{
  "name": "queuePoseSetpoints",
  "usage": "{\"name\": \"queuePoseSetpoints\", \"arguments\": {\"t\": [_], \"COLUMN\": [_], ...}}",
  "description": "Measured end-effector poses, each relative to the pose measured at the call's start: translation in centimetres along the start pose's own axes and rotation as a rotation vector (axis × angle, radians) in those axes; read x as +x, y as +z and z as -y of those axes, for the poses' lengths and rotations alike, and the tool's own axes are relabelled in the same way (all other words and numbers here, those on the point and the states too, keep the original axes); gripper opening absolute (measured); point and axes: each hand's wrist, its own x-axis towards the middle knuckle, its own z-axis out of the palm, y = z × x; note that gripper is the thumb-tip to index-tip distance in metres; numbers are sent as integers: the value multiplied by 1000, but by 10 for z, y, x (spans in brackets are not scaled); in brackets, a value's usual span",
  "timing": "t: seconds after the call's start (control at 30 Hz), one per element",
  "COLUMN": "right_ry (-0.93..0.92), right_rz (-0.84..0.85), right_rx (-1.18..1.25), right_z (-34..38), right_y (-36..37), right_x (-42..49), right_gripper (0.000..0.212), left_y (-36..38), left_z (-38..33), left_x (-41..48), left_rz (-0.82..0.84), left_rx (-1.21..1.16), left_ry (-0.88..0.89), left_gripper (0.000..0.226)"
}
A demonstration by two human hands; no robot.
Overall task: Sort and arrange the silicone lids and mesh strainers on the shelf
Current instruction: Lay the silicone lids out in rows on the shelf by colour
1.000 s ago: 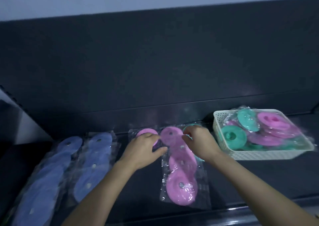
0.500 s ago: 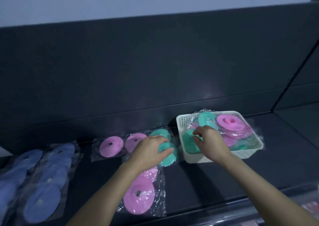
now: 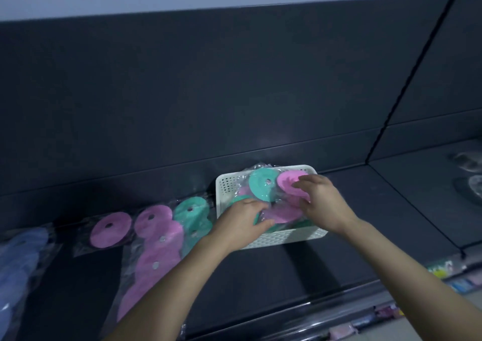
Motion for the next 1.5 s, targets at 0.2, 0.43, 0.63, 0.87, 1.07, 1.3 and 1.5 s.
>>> {"name": "queuePoseSetpoints", "arguments": {"t": [0.2,0.43,0.63,0.87,1.07,1.3,1.5], "right_ry": [94,90,60,178,234,158,290], "right_rz": [250,235,88,-143,-237,-128,-211], "right_rx": [-45,-79,-85,243,472,410,653], "right_z": [-27,-30,-28,-16,-14,-17,-20], "right_y": [2,8,11,8,3,22,16], "right_x": [1,8,15,20,16,9,12], "right_gripper": [75,74,20,29,20,21,19], "left_y": [26,27,18,12,15,34,30], "left_z": [-14,-20,-16,-2,-11,-13,-5], "left_x": [23,25,20,18,31,49,47], "left_rz": [132,144,53,72,90,-77,-305], "left_rx": [5,61,102,48,-83,-556,-1275], "left_ry": [-86,-75,-40,-282,-398,-655,-927], "left_gripper": [64,59,22,39,44,51,34]}}
